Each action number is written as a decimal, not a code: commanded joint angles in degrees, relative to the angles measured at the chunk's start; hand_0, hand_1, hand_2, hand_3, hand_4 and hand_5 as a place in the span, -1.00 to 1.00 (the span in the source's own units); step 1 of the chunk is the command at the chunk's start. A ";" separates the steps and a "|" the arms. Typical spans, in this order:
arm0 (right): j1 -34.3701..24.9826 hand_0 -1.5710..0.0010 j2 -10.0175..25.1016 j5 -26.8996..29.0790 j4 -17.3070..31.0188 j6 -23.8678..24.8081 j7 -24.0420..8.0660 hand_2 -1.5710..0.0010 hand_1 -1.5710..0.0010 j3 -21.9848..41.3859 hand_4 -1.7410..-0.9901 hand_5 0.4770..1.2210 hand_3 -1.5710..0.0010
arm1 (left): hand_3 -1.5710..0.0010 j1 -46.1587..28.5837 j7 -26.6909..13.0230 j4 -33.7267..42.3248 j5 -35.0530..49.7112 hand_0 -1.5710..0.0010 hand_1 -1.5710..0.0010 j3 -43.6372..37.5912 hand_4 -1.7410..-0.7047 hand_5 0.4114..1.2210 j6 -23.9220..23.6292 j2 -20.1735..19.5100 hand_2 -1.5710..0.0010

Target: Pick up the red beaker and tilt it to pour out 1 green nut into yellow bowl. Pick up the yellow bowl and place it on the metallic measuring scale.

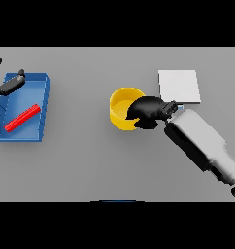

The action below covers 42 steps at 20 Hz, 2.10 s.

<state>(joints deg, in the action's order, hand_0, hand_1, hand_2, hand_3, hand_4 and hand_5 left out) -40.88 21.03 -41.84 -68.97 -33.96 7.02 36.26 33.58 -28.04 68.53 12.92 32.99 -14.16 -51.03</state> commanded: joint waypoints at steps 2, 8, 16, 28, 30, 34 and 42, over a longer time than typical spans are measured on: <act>-0.82 -0.98 1.65 0.48 -2.27 -1.39 -0.36 -0.92 -0.97 -0.57 -0.97 0.99 -0.75 | 1.00 0.30 -0.27 0.06 -0.07 1.00 1.00 -0.07 0.82 -0.24 0.15 -0.29 1.00; -1.04 -0.99 5.26 3.03 -9.07 -4.84 -5.67 -0.98 -0.99 -4.45 -0.95 1.00 -0.61 | 1.00 0.44 0.19 -0.38 0.10 1.00 1.00 -0.16 0.81 -0.23 0.33 0.13 1.00; -3.52 -1.00 11.20 3.12 -8.58 -2.44 -4.25 -1.00 -1.00 -7.20 -0.94 1.00 -0.65 | 1.00 -0.22 0.37 0.52 -0.22 1.00 1.00 -0.37 0.80 -0.18 -0.12 -0.97 1.00; -7.03 -1.00 13.42 2.30 12.82 7.99 -0.61 -1.00 -1.00 -10.19 -0.95 1.00 -0.51 | 1.00 -0.68 -4.33 3.84 0.27 1.00 1.00 -0.33 0.77 -0.11 -0.30 -2.70 1.00; -7.25 -1.00 13.13 2.24 16.67 9.58 0.45 -1.00 -1.00 -10.26 -0.95 1.00 -0.56 | 1.00 -0.36 -5.60 4.33 0.05 1.00 1.00 -0.17 0.78 -0.13 -0.77 -2.60 1.00; -8.88 -1.00 11.24 1.31 24.07 13.63 1.66 -1.00 -0.99 -9.60 -0.96 1.00 -0.77 | 1.00 -0.37 -5.12 3.56 0.01 1.00 1.00 -0.16 0.79 -0.16 -0.20 -2.71 1.00; -10.57 -1.00 8.82 1.09 32.75 17.88 3.01 -1.00 -0.86 -8.68 -0.96 1.00 -0.90 | 1.00 0.32 -5.33 3.23 -0.22 1.00 1.00 -0.04 0.80 -0.20 -0.23 -2.24 1.00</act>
<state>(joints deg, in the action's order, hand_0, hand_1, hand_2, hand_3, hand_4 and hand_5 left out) -51.46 29.85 -40.68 -36.23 -16.09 10.03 27.59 33.92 -33.40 71.76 12.70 32.95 -14.39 -53.25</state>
